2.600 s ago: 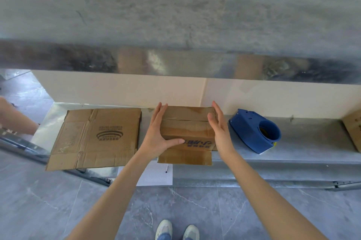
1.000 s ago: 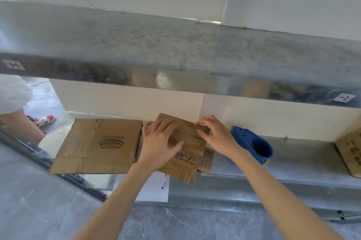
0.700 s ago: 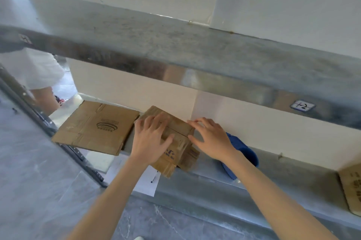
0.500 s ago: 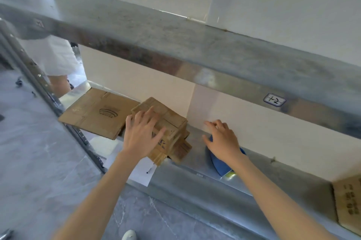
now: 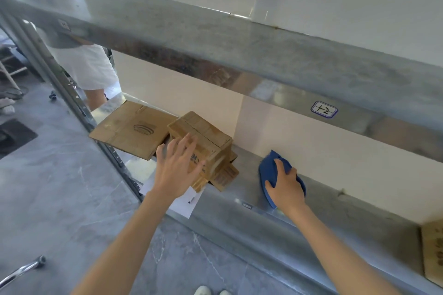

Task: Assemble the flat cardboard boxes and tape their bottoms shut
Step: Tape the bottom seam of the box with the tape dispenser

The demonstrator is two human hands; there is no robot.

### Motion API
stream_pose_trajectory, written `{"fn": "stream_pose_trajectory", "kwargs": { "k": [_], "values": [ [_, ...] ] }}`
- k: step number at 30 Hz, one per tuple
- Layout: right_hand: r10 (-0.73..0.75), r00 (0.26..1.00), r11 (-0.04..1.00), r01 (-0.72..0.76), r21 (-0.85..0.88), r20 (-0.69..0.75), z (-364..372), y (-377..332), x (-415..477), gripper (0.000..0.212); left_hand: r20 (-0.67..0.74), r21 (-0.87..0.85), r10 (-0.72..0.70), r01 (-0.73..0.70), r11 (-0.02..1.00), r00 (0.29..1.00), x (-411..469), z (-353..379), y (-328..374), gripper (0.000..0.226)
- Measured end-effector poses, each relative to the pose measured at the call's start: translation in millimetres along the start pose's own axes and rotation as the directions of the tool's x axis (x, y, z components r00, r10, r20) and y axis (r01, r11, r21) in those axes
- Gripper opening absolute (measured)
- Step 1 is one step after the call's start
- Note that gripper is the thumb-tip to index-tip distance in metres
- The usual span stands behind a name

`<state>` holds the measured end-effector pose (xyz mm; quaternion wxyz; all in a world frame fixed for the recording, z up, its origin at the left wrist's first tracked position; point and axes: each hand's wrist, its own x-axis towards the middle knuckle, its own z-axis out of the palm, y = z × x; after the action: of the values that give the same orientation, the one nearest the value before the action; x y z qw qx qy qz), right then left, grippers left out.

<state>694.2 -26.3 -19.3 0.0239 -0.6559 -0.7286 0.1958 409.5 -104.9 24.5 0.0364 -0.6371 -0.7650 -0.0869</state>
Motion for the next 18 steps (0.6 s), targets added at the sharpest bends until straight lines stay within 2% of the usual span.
{"fn": "stream_pose_trajectory", "kwargs": {
  "k": [4, 8, 14, 18],
  "values": [
    [-0.012, 0.999, 0.999, 0.010, 0.038, 0.045, 8, 0, -5, 0.083, 0.002, -0.010, 0.004, -0.004, 1.000, 1.000, -1, 1, -5, 0.062],
    [-0.038, 0.994, 0.991, 0.024, 0.130, 0.102, 4, 4, 2, 0.084, -0.006, -0.021, -0.007, 0.007, 1.000, 1.000, 1, -1, -10, 0.060],
    [0.055, 0.965, 0.959, -0.123, 0.255, 0.258, -9, 11, 24, 0.099, -0.026, -0.060, 0.009, -0.011, 0.998, 1.000, 0, -3, -9, 0.058],
    [0.102, 0.960, 0.906, -0.198, 0.375, 0.260, -18, 15, 33, 0.104, -0.042, -0.075, 0.025, -0.028, 0.997, 0.999, 1, -4, -9, 0.057]
  ]
}}
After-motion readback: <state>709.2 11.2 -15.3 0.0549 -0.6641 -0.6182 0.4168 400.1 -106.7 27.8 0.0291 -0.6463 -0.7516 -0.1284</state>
